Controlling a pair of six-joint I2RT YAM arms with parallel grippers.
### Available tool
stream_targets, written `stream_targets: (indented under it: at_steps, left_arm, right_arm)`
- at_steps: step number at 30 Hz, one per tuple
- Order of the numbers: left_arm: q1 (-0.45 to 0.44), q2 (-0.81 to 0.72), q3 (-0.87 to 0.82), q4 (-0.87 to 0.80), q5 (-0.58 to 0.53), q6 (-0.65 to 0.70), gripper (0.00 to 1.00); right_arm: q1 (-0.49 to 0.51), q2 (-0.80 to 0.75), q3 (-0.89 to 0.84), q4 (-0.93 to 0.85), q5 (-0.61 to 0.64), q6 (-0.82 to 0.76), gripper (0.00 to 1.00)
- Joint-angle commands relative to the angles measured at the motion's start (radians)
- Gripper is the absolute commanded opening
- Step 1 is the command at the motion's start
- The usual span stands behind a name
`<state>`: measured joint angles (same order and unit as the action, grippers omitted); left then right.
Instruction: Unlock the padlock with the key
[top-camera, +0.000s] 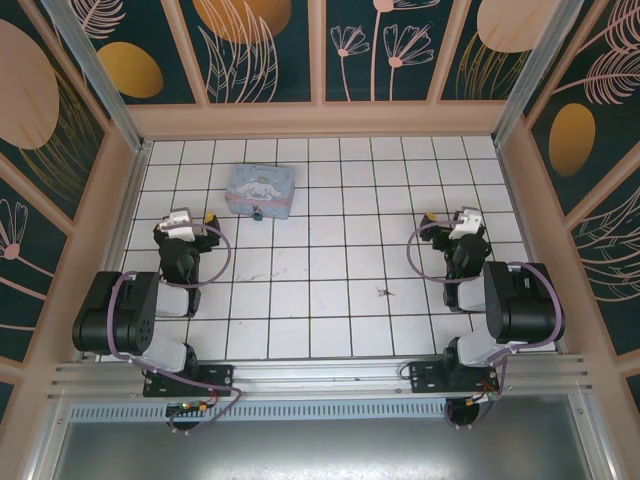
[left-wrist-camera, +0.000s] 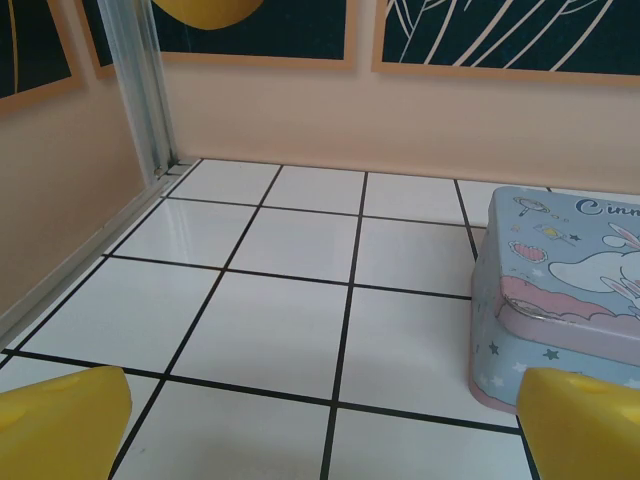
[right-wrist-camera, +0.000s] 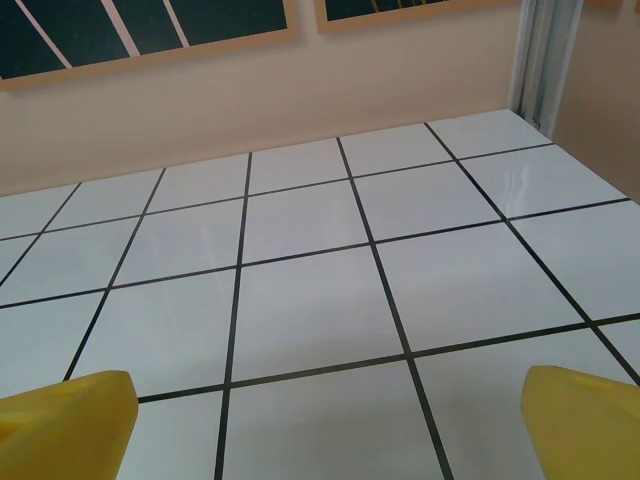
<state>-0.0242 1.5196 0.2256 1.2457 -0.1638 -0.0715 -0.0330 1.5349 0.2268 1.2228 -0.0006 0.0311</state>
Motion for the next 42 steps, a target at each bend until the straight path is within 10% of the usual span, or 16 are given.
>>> stream_targets:
  at_steps: [1,42]
  left_arm:
    - [0.007,-0.001,0.008,0.032,0.014,-0.001,0.99]
    - [0.011,0.001,0.016,0.021,0.024,-0.005,0.99]
  right_arm:
    - [0.001,0.004,0.008,0.022,0.005,-0.01,0.99]
    - [-0.004,0.005,0.009,0.018,-0.003,-0.007,0.99]
